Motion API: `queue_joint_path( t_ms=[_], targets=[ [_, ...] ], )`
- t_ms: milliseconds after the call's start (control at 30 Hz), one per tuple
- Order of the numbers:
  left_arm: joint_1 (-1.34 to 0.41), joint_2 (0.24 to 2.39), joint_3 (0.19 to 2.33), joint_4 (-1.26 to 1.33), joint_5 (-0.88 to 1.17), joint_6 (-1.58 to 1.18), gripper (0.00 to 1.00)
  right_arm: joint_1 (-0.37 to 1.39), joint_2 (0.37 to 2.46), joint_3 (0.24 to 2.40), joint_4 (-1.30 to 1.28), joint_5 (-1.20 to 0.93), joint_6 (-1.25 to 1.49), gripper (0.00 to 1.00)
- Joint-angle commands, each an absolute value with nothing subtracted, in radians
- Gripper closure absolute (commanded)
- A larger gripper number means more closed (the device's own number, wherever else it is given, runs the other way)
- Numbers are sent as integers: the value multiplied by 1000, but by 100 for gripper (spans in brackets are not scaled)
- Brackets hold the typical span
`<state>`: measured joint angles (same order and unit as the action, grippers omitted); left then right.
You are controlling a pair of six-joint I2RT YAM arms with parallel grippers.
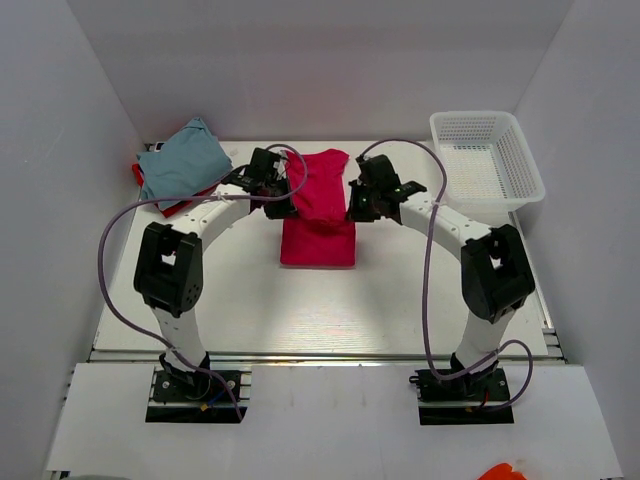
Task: Fold and stack the t-shirts
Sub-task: Fold the folded rectangular tshirt in 1/3 of the way
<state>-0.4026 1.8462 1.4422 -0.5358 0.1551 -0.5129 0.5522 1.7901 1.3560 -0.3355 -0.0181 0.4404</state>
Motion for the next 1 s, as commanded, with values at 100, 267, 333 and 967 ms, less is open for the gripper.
queue_joint_path(
  t_ms=[100, 267, 333, 967],
  targets=[
    [-370, 1876, 1502, -500, 230, -476, 100, 523, 1885, 1492, -341, -113, 379, 100],
    [-339, 1920, 1535, -500, 252, -476, 100, 508, 1948, 1545, -342, -138, 374, 100],
    [-339, 1936, 1548, -500, 252, -476, 100, 503, 1976, 1569, -342, -127, 376, 100],
    [-222, 1996, 1811, -475, 268, -413, 0, 434, 2044, 1722, -132, -265, 327, 10]
  ],
)
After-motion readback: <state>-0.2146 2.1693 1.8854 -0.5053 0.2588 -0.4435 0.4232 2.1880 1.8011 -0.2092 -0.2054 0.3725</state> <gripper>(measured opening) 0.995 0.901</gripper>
